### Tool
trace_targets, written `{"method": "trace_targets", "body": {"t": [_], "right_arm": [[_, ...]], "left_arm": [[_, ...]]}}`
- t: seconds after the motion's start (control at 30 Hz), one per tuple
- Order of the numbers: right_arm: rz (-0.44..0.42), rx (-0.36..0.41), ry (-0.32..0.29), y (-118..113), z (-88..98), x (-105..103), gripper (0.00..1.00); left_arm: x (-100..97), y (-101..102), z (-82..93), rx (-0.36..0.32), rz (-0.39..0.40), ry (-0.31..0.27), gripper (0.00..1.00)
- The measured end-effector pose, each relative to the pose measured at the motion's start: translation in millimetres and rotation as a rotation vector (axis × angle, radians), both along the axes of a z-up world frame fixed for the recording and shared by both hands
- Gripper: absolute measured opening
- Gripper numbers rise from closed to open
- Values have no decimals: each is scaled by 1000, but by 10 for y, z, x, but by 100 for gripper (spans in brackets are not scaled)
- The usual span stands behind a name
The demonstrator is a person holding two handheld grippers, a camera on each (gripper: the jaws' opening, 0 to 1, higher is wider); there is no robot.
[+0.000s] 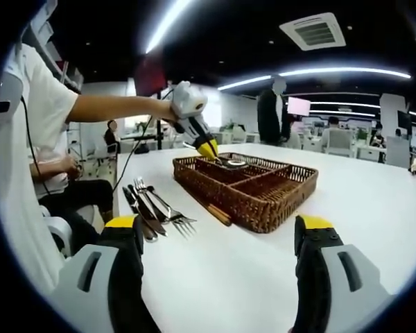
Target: Arrange the knives, forks, and spoons in their matching storage slots by inserting each utensil handle-first until every utensil is classified and aligned in the correct compartment
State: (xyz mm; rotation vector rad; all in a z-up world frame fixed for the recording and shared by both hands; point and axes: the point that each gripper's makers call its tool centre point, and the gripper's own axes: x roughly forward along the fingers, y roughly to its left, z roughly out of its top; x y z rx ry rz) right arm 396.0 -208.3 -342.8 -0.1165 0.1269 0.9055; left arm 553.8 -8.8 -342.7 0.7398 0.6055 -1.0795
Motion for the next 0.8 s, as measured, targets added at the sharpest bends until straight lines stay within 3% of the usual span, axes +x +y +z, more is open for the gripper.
{"method": "trace_targets", "body": {"t": [0.53, 0.8], "right_arm": [[-8, -7, 11, -4, -29, -17, 92], [-11, -6, 17, -1, -25, -7, 92]], "left_arm": [[82, -1, 45, 11, 3, -9, 2], [101, -1, 32, 14, 2, 12, 3]]}}
